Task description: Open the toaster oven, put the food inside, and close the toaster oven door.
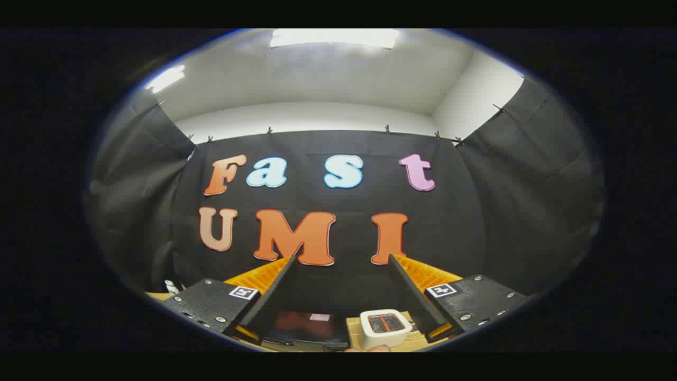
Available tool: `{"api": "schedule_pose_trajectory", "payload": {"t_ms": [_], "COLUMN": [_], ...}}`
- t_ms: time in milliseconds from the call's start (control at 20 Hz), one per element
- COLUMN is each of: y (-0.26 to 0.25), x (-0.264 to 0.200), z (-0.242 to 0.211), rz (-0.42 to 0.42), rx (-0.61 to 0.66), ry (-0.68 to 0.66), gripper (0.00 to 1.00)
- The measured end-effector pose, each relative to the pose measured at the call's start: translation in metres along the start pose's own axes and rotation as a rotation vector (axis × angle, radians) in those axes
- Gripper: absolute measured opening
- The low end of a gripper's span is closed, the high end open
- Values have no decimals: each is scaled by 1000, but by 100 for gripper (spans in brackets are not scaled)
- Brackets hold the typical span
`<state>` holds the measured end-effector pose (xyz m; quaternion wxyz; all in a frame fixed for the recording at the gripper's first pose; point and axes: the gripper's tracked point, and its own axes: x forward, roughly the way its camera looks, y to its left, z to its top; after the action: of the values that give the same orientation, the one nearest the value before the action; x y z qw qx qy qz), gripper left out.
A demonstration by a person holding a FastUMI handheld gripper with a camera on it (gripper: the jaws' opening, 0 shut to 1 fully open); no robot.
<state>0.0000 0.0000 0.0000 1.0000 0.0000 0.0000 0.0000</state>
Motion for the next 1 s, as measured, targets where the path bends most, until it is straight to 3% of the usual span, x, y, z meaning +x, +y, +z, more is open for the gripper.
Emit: {"api": "schedule_pose_trajectory", "payload": {"t_ms": [200, 1000], "y": [4, 30], "x": [3, 1], "z": [16, 19], "rz": [-4, 71], "rx": [19, 2], "ry": [-31, 89], "gripper": [99, 99]}}
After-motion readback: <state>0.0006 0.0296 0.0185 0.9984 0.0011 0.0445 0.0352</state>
